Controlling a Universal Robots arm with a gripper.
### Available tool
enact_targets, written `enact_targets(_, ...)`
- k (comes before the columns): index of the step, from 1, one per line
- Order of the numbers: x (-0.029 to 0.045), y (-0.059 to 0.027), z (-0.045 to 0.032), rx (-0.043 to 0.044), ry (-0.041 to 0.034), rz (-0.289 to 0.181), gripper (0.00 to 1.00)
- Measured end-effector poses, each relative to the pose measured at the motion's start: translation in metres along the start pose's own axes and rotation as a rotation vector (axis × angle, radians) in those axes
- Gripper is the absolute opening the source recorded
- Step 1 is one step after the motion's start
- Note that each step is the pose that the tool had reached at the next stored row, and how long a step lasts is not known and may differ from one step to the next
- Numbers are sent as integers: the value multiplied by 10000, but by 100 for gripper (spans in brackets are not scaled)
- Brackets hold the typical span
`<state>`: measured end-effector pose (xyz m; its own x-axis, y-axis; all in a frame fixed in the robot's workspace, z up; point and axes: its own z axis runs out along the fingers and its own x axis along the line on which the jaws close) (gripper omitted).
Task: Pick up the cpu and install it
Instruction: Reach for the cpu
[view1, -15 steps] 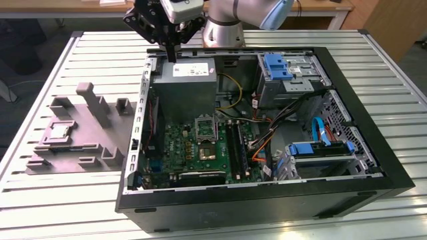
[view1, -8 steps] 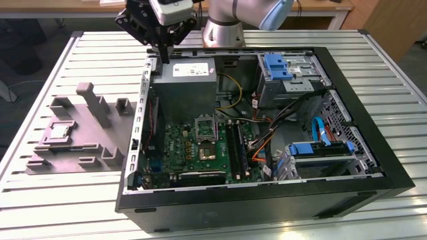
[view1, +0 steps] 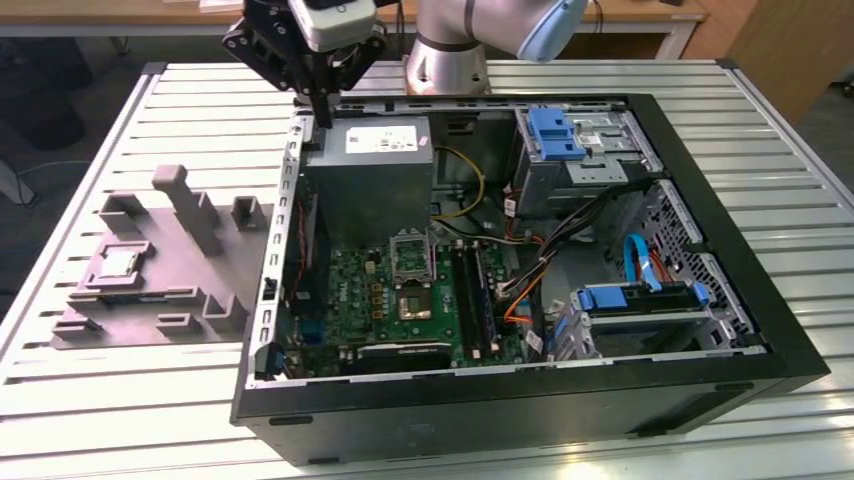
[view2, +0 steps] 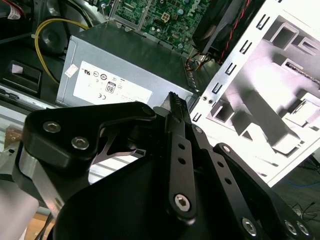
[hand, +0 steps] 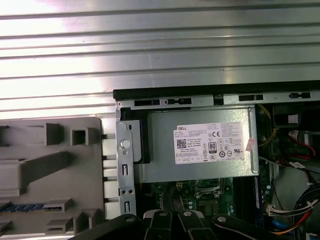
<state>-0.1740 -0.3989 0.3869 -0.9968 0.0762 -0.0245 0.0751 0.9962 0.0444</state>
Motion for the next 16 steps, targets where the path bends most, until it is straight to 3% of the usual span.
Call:
enact_targets(8,16,-1,-1,1,0,0,11)
enact_targets(10,108,-8,-3,0,0,0,11)
enact_targets(14,115,-9,-3,0,1,0,11)
enact_targets(16,307,-23,-5,1,0,0,11)
